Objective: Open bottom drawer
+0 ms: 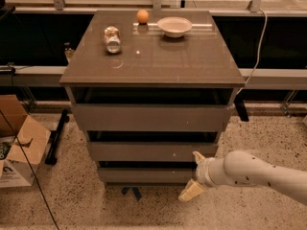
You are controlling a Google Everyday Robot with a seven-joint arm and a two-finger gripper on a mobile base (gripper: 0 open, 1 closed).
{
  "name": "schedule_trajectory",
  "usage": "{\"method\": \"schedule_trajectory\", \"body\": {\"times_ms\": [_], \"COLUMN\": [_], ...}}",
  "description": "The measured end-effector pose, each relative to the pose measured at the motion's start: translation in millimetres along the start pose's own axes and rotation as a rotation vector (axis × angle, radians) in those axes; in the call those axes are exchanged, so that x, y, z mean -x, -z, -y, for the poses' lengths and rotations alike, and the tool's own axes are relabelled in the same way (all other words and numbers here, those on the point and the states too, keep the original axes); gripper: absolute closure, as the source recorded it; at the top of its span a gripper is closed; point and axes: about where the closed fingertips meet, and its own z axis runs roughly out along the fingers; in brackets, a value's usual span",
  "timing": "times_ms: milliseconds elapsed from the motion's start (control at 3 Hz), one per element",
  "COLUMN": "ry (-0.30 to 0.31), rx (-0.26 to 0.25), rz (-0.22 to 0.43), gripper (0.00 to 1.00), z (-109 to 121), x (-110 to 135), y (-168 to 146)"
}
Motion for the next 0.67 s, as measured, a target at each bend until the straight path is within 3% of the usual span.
{"method": "schedule_trajectory", "body": {"times_ms": [667], "ry": [-0.020], "rx": [-0.037], "rz": [-0.015], "gripper": [0.00], "z": [2], "x": [-24], "y": [-28]}}
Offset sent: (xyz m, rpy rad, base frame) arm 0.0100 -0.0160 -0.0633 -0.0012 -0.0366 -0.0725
